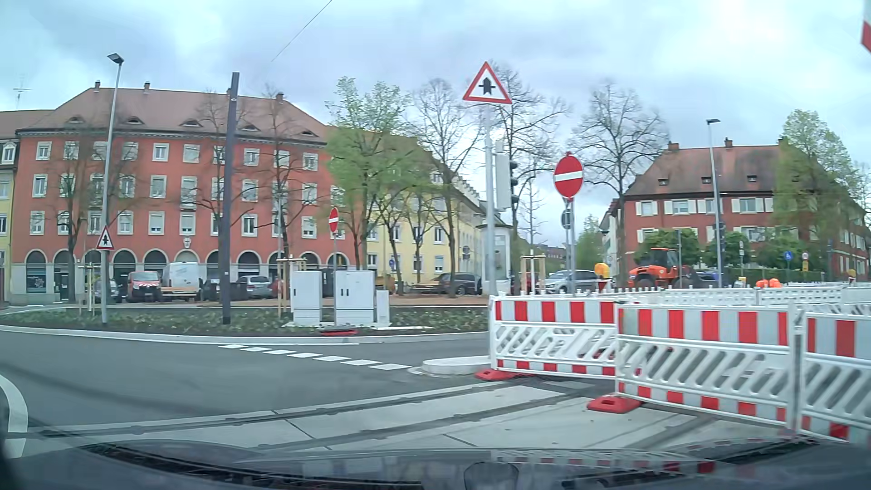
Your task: Follow the waypoints while adhering to traffic rules and regulations
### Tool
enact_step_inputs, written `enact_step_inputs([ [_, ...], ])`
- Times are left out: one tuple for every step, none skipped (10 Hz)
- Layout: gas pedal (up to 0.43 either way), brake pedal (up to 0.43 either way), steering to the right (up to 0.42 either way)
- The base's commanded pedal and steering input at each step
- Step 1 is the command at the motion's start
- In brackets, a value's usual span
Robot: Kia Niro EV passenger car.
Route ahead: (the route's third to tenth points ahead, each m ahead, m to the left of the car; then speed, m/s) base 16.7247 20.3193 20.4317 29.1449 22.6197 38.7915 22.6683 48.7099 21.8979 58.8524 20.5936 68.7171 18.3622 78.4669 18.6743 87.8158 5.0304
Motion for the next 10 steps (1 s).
enact_step_inputs([
  [0.098,0.000,-0.405],
  [0.098,0.000,-0.407],
  [0.087,0.000,-0.410],
  [0.087,0.000,-0.411],
  [0.087,0.000,-0.411],
  [0.087,0.000,-0.411],
  [0.087,0.000,-0.411],
  [0.087,0.000,-0.413],
  [0.087,0.000,-0.413],
  [0.087,0.000,-0.413],
])
